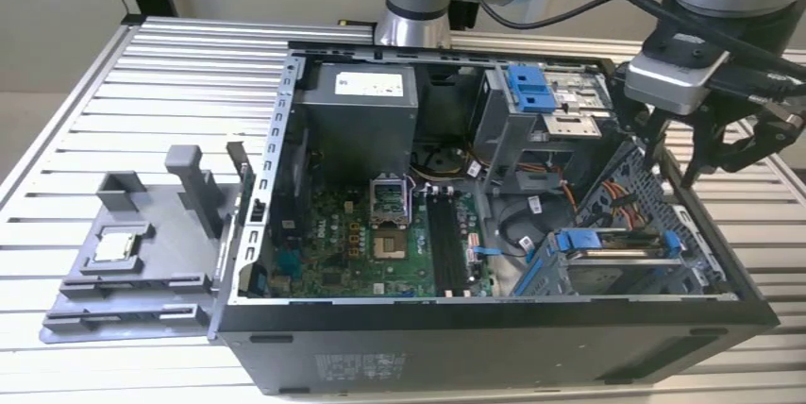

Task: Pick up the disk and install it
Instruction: 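Insert the second disk wire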

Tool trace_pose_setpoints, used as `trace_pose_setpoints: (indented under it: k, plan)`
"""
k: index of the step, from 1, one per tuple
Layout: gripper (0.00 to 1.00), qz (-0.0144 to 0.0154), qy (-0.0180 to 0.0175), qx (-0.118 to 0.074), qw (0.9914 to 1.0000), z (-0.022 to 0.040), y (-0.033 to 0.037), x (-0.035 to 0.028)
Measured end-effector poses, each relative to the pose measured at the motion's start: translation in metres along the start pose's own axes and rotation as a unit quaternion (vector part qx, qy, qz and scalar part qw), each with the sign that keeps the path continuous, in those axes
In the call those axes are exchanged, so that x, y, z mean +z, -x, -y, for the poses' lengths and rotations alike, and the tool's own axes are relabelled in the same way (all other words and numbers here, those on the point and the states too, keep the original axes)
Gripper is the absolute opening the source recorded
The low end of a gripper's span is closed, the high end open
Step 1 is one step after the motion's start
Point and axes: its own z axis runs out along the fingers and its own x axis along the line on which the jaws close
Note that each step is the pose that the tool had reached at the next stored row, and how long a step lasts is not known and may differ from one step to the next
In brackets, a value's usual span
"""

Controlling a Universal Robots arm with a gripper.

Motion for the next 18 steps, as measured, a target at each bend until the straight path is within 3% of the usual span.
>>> trace_pose_setpoints:
  k: [3, 4, 6, 12, 18]
  plan:
    - [1.00, -0.0129, 0.0099, -0.006, 0.99985, -0.0001, 0.0005, 0.0011]
    - [1.00, -0.0146, 0.0114, -0.007, 0.99981, 0.0001, 0.0009, 0.0013]
    - [1.00, -0.0150, 0.0116, -0.007, 0.99980, 0.0002, 0.0013, 0.0017]
    - [1.00, -0.0213, 0.0165, -0.007, 0.99961, 0.0025, 0.0095, 0.0063]
    - [1.00, -0.0216, 0.0168, -0.006, 0.99960, 0.0079, 0.0172, 0.0063]
